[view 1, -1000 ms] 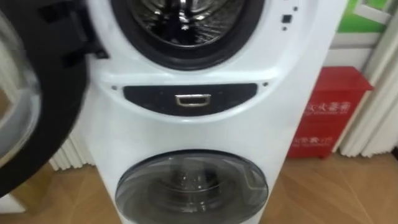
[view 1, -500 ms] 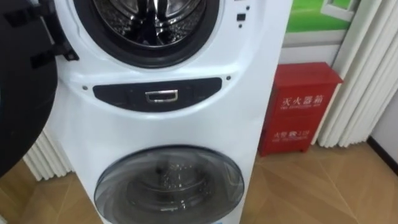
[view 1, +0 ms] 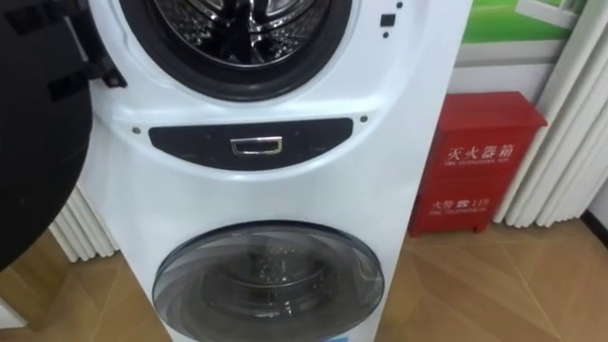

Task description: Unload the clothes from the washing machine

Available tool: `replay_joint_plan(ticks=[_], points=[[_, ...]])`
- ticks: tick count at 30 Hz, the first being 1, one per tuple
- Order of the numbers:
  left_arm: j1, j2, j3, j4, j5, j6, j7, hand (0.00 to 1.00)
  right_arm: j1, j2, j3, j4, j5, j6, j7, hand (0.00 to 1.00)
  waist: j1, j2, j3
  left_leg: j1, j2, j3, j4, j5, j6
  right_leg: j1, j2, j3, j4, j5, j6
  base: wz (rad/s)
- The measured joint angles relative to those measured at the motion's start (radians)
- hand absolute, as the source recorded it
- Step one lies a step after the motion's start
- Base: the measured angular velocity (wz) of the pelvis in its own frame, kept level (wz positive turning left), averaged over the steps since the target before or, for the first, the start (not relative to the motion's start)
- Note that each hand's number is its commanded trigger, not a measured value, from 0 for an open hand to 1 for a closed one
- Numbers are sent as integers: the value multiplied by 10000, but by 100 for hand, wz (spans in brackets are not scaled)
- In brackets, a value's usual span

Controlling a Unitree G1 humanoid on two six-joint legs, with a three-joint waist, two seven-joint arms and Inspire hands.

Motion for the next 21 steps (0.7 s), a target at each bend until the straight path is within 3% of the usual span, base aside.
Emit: replay_joint_plan(ticks=[2, 4, 7, 9, 11, 13, 17, 20, 21], points=[[11, 315, 418, -875, -653, 37, 386, 0, 174, -33, -154, -357, 30, 30, -41, 0, 27, 116, -5, -26, -10, -100, 4, -1, -1, -5, -2, -18, 2, -2, 1, 6], [-49, 867, 715, -1547, -813, 15, 739, 0, 247, -54, -368, -539, -27, 55, -145, 0, 82, 257, -69, -148, -30, -192, 3, 0, -1, -99, -14, -136, 14, -3, 3, 8], [-234, 1307, 1376, -1942, -1139, 2, 1059, 0, 392, -116, -587, -525, 175, 122, -245, 0, 327, 500, -150, -152, -72, -279, -2, 0, 1, -97, -42, -148, 10, -4, 5, -3], [-236, 1536, 1910, -2445, -1362, 25, 1349, 0, 470, -110, -684, -506, 178, 228, -281, 0, 423, 568, -152, -159, -94, -344, 3, 1, 3, -97, -55, -180, 13, -20, 26, 6], [-284, 1748, 2480, -3180, -1536, 60, 1662, 0, 557, -113, -710, -527, 87, 310, -309, 0, 618, 586, -143, -174, -95, -351, 4, 1, 3, -115, -57, -181, 8, -22, 26, 0], [-314, 2478, 2723, -3389, -1715, 226, 1965, 0, 625, -162, -912, -597, 70, 387, -325, 0, 831, 594, -141, -180, -114, -381, 9, 2, 4, -116, -69, -188, 8, -35, 27, 0], [-751, 2980, 3184, -3417, -1774, 314, 2248, 0, 918, -166, -1089, -893, 61, 448, -326, 0, 1153, 601, -151, -264, -154, -689, 36, 2, 7, -98, -73, -291, 7, -35, 28, 13], [-1061, 3580, 3881, -3417, -1769, 384, 2293, 0, 1202, -174, -1568, -1298, -1, 442, -374, 0, 1263, 637, -166, -377, -163, -865, 56, 2, 7, -123, -65, -440, -3, -35, 28, 15], [-1151, 3905, 3976, -3417, -1757, 388, 2316, 0, 1289, -182, -1685, -1422, 0, 440, -443, 0, 1335, 672, -182, -365, -150, -875, 53, 2, 6, -96, -49, -447, -11, -35, 28, 6]])
